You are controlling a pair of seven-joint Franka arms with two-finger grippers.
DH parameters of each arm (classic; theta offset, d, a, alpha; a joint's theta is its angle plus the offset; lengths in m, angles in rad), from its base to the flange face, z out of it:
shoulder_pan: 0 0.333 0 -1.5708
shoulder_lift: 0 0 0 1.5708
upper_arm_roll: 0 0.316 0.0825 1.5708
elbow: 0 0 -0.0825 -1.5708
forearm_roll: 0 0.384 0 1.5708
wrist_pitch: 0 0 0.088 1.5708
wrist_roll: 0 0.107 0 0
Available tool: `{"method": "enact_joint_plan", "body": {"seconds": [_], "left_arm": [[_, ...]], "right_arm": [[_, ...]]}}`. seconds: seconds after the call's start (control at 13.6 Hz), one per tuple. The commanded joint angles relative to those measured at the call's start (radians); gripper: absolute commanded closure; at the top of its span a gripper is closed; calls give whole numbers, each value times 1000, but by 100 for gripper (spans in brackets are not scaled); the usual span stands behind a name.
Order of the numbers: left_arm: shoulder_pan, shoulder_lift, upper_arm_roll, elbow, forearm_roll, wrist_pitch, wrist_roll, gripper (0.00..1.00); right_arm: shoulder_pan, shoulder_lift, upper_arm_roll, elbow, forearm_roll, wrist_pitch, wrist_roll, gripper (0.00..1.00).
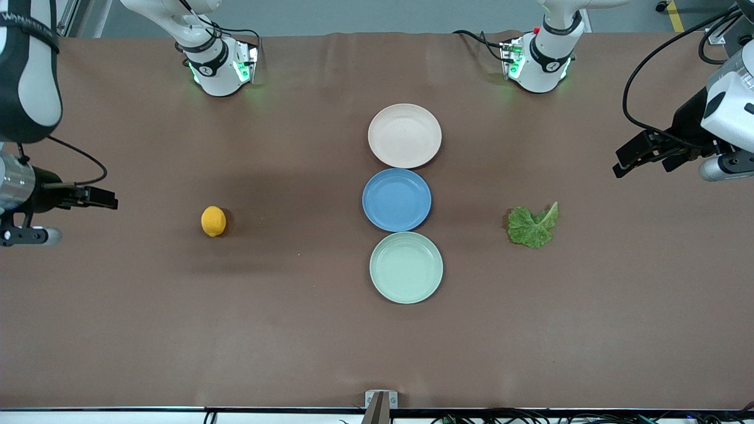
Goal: Pick lemon and lettuce from plates
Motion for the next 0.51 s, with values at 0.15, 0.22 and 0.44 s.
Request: {"method": "enact_joint_plan", "body": {"seconds": [0.15, 0.22, 0.44], "left_arm": [[3, 6, 0, 22, -8, -22, 2, 0], [3, 6, 0, 22, -8, -22, 2, 0], [1, 6, 0, 22, -8, -22, 0, 0]], "right_arm": [[-2, -104, 7, -85, 14, 12, -67, 0], [-2, -121, 8, -102, 14, 15, -67, 0], [6, -219, 7, -206, 14, 56, -66, 0]]}}
